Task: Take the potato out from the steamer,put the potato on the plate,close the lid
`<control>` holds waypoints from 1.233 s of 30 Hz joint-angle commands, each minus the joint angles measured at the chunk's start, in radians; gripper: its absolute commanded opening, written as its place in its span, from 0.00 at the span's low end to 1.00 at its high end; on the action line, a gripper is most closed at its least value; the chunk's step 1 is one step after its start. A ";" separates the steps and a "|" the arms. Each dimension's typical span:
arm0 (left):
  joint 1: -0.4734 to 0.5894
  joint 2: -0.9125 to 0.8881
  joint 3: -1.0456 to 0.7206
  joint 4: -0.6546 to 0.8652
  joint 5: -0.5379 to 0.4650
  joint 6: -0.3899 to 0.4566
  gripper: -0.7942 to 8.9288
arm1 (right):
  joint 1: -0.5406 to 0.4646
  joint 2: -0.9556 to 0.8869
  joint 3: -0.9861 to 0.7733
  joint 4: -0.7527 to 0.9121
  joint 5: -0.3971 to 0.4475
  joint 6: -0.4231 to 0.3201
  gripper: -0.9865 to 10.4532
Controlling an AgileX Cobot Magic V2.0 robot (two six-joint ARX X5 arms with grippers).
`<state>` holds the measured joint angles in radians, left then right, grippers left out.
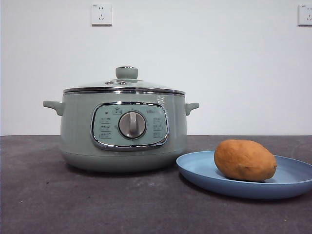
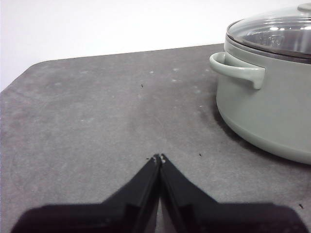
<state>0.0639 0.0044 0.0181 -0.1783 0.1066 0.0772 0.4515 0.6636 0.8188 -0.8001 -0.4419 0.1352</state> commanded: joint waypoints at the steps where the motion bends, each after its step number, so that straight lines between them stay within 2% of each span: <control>1: 0.003 -0.003 -0.016 0.002 -0.001 -0.006 0.08 | 0.002 -0.001 0.005 0.004 0.003 0.005 0.09; 3: 0.003 -0.003 -0.016 0.002 -0.002 -0.006 0.08 | 0.002 -0.002 0.005 0.006 0.003 -0.004 0.09; 4: 0.003 -0.003 -0.016 0.002 -0.001 -0.006 0.08 | 0.000 -0.003 0.005 0.013 0.014 -0.047 0.09; 7: 0.003 -0.003 -0.016 0.002 -0.001 -0.006 0.08 | -0.037 -0.035 0.003 0.030 0.128 -0.119 0.09; 9: 0.003 -0.003 -0.016 0.002 -0.002 -0.006 0.08 | -0.084 -0.069 -0.014 0.082 0.153 -0.153 0.09; 13: 0.003 -0.003 -0.016 0.002 0.001 -0.006 0.08 | -0.204 -0.184 -0.110 0.238 0.137 -0.152 0.09; 17: 0.003 -0.003 -0.016 0.002 -0.001 -0.006 0.08 | -0.316 -0.318 -0.296 0.472 0.138 -0.153 0.09; 22: 0.003 -0.003 -0.016 0.002 -0.002 -0.006 0.08 | -0.401 -0.463 -0.520 0.666 0.149 -0.119 0.09; 31: 0.003 -0.003 -0.016 0.002 -0.001 -0.006 0.08 | -0.439 -0.615 -0.738 0.752 0.324 -0.079 0.09; 37: 0.003 -0.003 -0.016 0.002 -0.001 -0.006 0.08 | -0.438 -0.662 -0.806 0.754 0.342 -0.074 0.09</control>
<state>0.0639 0.0044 0.0181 -0.1783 0.1066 0.0772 0.0135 0.0078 0.0269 -0.0574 -0.1040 0.0483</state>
